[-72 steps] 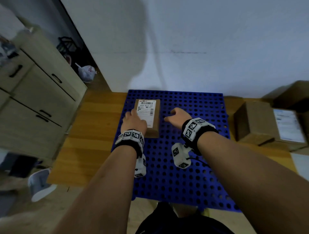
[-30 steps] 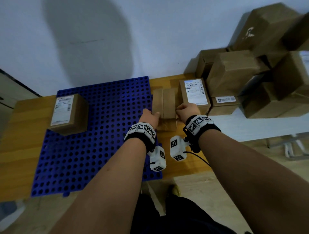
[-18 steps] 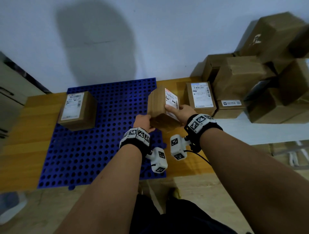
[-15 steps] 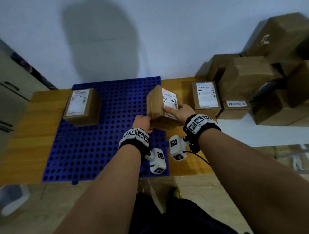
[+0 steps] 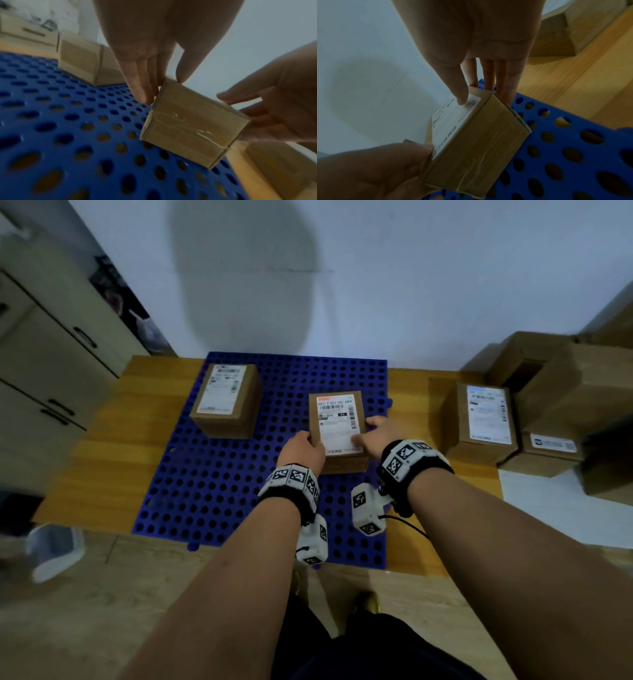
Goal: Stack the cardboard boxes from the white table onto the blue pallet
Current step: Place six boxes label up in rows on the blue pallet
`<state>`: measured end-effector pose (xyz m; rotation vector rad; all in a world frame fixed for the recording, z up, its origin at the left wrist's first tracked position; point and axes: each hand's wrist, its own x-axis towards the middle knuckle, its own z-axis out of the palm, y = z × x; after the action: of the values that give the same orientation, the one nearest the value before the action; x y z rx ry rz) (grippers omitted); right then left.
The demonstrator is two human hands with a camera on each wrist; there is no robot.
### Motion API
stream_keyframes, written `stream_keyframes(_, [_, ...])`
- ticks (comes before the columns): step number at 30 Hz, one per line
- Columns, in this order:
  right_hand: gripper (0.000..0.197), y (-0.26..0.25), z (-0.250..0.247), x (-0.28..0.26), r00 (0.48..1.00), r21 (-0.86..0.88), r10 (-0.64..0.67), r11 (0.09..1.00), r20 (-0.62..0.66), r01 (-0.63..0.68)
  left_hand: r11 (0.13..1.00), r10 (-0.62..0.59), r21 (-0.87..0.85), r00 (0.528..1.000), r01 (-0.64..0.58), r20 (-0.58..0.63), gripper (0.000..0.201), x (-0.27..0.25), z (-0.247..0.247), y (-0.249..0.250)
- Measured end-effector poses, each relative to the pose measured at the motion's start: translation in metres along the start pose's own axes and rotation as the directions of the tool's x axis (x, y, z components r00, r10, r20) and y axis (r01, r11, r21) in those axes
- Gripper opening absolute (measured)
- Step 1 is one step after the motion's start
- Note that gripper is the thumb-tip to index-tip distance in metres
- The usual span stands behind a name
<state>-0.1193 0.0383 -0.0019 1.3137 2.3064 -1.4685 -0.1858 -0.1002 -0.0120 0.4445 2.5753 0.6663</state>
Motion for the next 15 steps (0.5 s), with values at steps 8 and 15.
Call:
stream_keyframes(8, [0.066,-0.045,0.043,0.013,0.999,-0.069,0.021,0.997,0.024,-0.02,0.997,0.002,0.08,0.999,0.0,-0.032,0.032,0.027,-0.051,-0.026])
stream_keyframes(15, [0.054,-0.081,0.074,0.026,0.999,-0.026,0.041,0.999,-0.012,-0.041,0.965,0.109,0.253,0.985,-0.073,-0.134,0.045,0.063,-0.096,-0.052])
